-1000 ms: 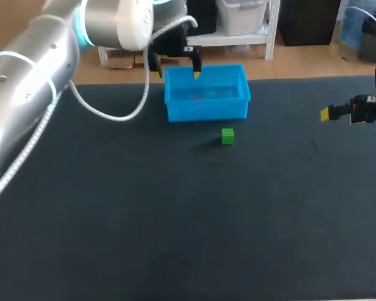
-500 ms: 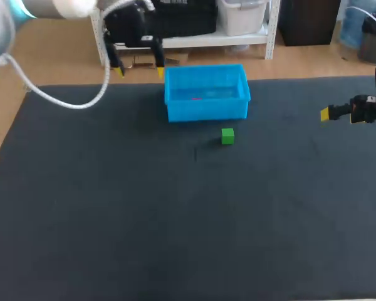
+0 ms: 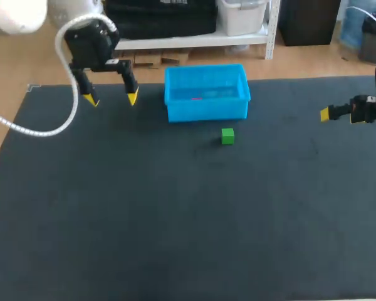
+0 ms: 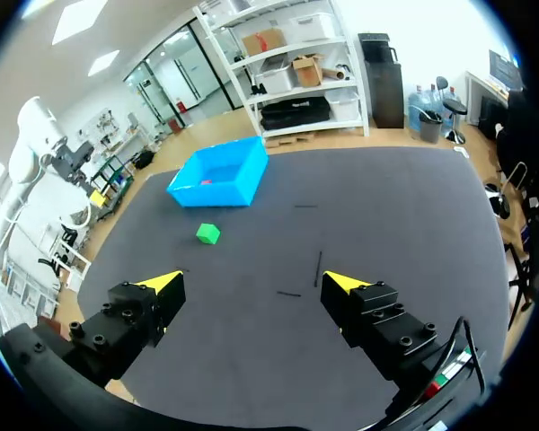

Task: Use the left arm to pick the red cube and place it into the blue plastic box first, then use the right arm to grasp the green cube and put it into the same blue plastic box after the first action is fully finished.

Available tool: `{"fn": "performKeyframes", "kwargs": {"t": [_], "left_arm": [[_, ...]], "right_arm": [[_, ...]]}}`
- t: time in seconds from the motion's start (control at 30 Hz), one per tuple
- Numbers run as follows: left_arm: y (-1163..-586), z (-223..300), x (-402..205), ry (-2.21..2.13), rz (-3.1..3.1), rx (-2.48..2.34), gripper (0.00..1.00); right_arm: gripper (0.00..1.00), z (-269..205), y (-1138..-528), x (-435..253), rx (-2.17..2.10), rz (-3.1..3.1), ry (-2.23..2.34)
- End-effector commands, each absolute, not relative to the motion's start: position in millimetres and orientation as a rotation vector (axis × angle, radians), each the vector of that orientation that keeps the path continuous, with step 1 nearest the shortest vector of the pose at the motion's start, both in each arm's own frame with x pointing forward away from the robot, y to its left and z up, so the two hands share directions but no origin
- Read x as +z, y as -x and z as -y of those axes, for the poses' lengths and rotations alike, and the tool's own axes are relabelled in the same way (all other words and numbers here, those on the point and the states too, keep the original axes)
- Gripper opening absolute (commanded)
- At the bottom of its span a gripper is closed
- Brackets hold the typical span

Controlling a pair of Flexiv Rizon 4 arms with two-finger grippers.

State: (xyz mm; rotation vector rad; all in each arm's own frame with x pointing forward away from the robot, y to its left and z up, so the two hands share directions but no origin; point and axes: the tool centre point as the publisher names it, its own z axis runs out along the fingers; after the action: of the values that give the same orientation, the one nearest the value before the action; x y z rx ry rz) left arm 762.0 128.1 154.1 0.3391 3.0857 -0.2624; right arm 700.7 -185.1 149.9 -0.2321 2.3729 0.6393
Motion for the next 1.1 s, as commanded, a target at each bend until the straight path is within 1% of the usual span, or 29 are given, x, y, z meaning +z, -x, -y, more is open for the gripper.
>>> {"fn": "performKeyframes", "kwargs": {"t": [0.03, 0.3, 0.67, 1.1], "left_arm": [[-706.2, -149.2, 152.6, -0.206, -2.499, -0.328, 1.0], [-699.3, -163.7, 150.0, -0.171, -2.484, -0.327, 1.0], [-710.2, -153.7, 147.7, -0.218, -2.564, -0.372, 1.0], [-710.2, -153.7, 147.7, -0.218, -2.564, -0.372, 1.0]], "right_arm": [[1.0, 185.2, -700.4, 150.0, 0.638, -2.373, 0.232], [1.0, 185.2, -700.4, 150.0, 0.638, -2.373, 0.232], [1.0, 185.2, -700.4, 150.0, 0.638, -2.373, 0.232], [1.0, 185.2, -700.4, 150.0, 0.638, -2.373, 0.232]]}}
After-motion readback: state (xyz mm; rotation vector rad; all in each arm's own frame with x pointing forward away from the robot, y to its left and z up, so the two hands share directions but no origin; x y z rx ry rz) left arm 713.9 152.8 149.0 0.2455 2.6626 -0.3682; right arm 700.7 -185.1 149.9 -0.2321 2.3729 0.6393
